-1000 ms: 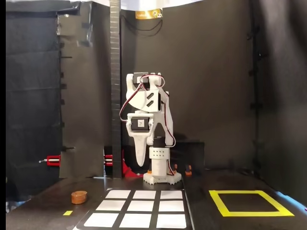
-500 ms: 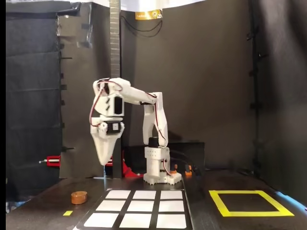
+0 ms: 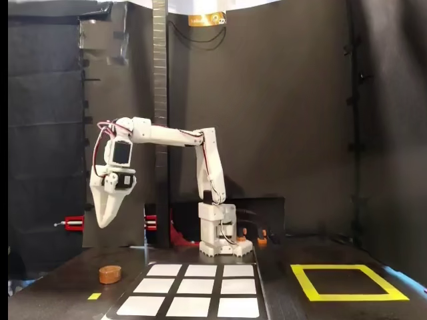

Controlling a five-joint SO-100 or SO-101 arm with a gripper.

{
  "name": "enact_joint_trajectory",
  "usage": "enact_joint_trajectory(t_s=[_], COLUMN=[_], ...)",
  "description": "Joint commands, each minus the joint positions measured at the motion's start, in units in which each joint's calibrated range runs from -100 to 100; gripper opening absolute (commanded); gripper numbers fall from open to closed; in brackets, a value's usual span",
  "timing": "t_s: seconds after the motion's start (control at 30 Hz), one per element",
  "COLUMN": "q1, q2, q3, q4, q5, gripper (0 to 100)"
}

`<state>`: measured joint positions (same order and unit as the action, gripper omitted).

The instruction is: Pick and place at Grid spot 1

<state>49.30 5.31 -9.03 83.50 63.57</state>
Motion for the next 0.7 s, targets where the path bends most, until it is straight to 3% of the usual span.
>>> enact_joint_trajectory(t_s=[0.0,0.07,0.17,0.3,0.67], q1=[0.34,0.09,-0.16,-0.33,0.01], q2=[0.01,0.1,0.7,2.85,8.0], q3=[-2.24,-2.24,-2.24,-2.24,-2.06], q4=[-0.27,-0.27,-0.61,-0.27,-2.52], q5=[0.24,0.24,0.24,1.66,2.49], gripper=[0,1,20,30,30])
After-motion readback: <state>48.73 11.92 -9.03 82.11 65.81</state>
